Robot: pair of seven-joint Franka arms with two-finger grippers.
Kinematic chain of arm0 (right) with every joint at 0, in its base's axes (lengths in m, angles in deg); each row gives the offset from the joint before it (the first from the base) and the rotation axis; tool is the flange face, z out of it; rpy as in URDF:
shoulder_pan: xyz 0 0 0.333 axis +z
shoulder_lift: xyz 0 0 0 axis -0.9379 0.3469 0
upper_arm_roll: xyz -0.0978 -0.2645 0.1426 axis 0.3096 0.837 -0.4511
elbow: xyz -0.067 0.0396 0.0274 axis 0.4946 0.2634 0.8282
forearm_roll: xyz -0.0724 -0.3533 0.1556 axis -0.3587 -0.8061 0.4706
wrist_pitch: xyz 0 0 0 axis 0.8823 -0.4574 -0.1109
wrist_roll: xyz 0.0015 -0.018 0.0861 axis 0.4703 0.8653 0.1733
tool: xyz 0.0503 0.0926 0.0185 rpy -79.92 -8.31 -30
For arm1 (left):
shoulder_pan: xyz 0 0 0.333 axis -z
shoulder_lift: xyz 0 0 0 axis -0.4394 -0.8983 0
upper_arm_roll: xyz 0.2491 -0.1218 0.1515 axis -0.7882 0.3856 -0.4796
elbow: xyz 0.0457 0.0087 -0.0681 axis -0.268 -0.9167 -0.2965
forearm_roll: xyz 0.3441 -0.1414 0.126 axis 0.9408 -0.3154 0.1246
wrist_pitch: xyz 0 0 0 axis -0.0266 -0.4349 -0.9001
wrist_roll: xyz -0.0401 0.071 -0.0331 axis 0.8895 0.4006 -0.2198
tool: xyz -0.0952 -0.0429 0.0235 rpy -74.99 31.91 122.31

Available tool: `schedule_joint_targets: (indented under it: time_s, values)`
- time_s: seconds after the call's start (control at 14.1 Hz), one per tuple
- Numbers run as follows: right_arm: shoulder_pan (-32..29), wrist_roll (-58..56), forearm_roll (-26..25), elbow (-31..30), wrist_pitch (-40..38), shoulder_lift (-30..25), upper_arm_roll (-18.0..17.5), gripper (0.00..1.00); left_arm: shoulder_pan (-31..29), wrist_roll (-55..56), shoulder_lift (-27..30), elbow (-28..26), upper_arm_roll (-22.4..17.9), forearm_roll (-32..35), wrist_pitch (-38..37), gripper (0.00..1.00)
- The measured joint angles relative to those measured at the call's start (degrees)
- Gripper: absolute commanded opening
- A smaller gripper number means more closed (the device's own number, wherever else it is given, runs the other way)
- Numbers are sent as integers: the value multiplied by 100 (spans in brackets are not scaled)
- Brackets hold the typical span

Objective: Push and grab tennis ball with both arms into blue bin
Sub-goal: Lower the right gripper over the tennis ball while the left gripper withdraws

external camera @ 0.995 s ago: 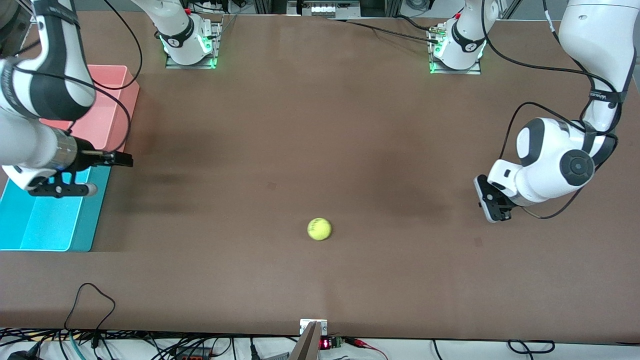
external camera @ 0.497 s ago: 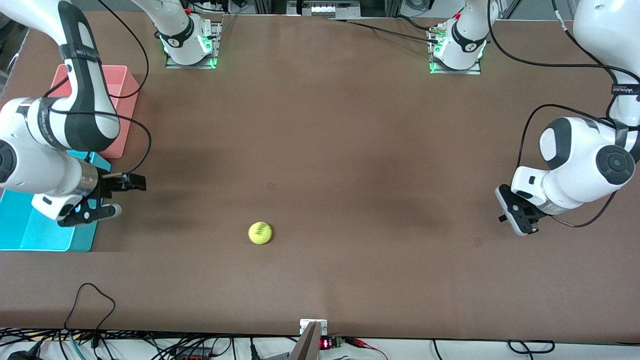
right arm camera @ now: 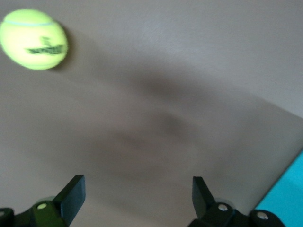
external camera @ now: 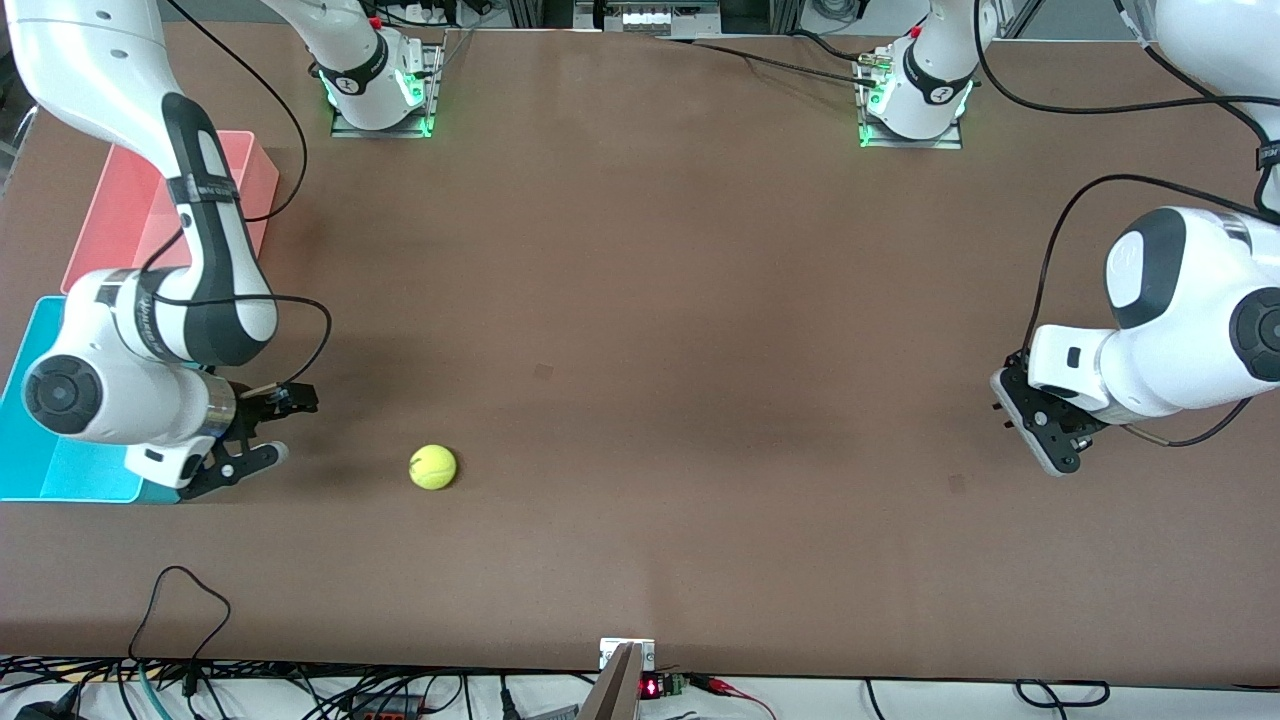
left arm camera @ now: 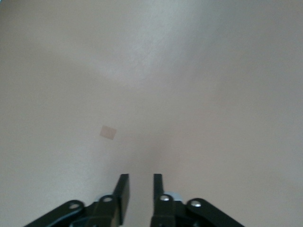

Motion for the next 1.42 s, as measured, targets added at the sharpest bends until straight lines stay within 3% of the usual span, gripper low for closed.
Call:
schedule_joint_targets:
  time_s: [0.28,0.57,0.92,1.28,1.42]
  values:
    - [8,-656,1,11,213,270,-3,100,112,489,56,427,16,0,-545,100]
    - [8,-995,4,20,555,451,-3,100,418,2093,321,528,-70,0,-709,100]
    - [8,-1105,4,28,1138,601,-3,100,1053,4081,764,539,-970,-22,-736,100]
    - [10,-1143,4,34,1358,774,-4,100,1131,4593,1200,552,-2048,-914,-1007,100]
    - [19,-1151,4,42,1379,777,-8,100,1071,4849,1365,551,-2229,-1029,-1347,100]
